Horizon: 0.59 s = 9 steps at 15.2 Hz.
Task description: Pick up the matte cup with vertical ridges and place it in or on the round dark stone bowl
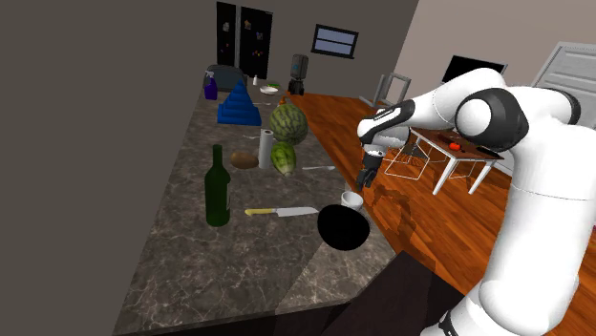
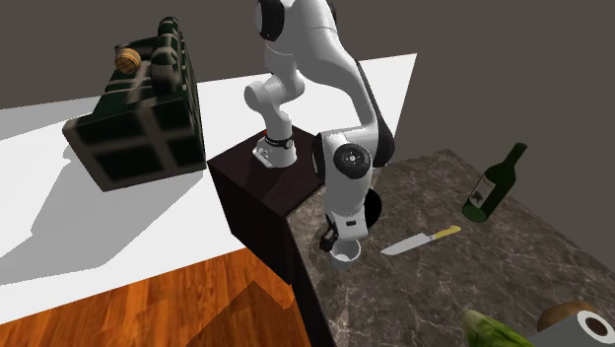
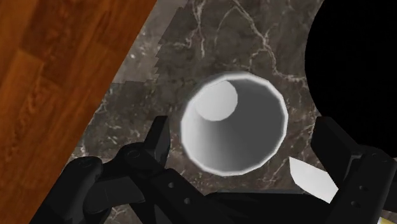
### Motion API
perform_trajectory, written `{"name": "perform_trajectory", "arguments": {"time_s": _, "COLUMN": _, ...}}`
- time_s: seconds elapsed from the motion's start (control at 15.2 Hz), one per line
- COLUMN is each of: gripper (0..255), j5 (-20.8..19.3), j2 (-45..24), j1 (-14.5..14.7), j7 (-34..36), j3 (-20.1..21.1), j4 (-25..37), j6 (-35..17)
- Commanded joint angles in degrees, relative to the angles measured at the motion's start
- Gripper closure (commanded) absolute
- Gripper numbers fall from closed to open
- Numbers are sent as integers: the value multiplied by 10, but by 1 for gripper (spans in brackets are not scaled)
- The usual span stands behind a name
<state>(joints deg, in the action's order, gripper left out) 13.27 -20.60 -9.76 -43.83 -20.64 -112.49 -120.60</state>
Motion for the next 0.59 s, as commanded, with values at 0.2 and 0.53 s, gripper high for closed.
{"name": "perform_trajectory", "arguments": {"time_s": 0.2, "gripper": 0, "j5": 37, "j2": -114, "j1": -38, "j7": -38, "j3": 16, "j4": 111, "j6": 12}}
{"name": "perform_trajectory", "arguments": {"time_s": 0.53, "gripper": 0, "j5": 46, "j2": -131, "j1": -39, "j7": -44, "j3": 23, "j4": 96, "j6": -20}}
